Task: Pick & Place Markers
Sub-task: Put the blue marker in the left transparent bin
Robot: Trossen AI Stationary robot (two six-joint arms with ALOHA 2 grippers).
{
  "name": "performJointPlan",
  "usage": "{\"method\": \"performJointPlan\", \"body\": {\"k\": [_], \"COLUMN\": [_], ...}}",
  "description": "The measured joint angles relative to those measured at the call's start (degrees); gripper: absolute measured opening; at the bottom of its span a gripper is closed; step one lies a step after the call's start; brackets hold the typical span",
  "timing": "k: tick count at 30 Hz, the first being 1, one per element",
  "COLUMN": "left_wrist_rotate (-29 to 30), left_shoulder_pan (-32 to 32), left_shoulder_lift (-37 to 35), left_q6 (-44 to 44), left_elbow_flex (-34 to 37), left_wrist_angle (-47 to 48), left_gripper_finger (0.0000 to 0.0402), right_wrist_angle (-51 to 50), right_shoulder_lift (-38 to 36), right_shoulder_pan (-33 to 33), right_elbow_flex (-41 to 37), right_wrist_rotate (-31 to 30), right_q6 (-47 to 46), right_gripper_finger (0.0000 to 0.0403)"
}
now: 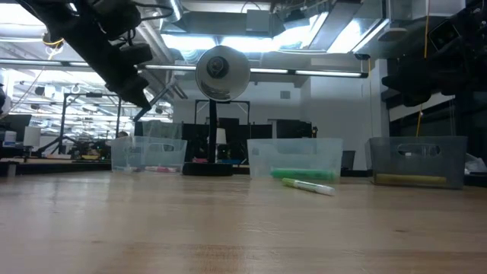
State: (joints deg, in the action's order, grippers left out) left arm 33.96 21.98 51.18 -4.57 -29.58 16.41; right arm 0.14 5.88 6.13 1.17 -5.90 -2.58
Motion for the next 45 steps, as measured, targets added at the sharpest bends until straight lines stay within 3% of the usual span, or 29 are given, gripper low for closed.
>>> {"method": "performJointPlan", "body": {"k": [21, 29, 39, 45], "left_wrist_rotate": [4.3, 5.6, 5.7, 6.0], "left_shoulder_pan": [0.0, 0.0, 2.1, 3.9], "left_shoulder_lift": [1.2, 7.2, 16.0, 19.5], "left_q6": [-14.8, -18.7, -20.6, -25.2], "left_elbow_flex": [-0.5, -5.0, -11.3, -12.4], "left_wrist_angle": [5.0, 7.0, 19.7, 20.4], "left_gripper_finger": [0.0029, 0.0029, 0.0029, 0.0029], "right_wrist_angle": [0.0, 0.0, 0.0, 0.0], "right_shoulder_lift": [0.0, 0.0, 0.0, 0.0], "right_shoulder_pan": [0.0, 0.0, 0.0, 0.0], "right_elbow_flex": [0.0, 0.0, 0.0, 0.0], "right_wrist_rotate": [0.0, 0.0, 0.0, 0.0], "right_q6": [0.0, 0.0, 0.0, 0.0], "right_gripper_finger": [0.0194, 0.0194, 0.0194, 0.0194]}}
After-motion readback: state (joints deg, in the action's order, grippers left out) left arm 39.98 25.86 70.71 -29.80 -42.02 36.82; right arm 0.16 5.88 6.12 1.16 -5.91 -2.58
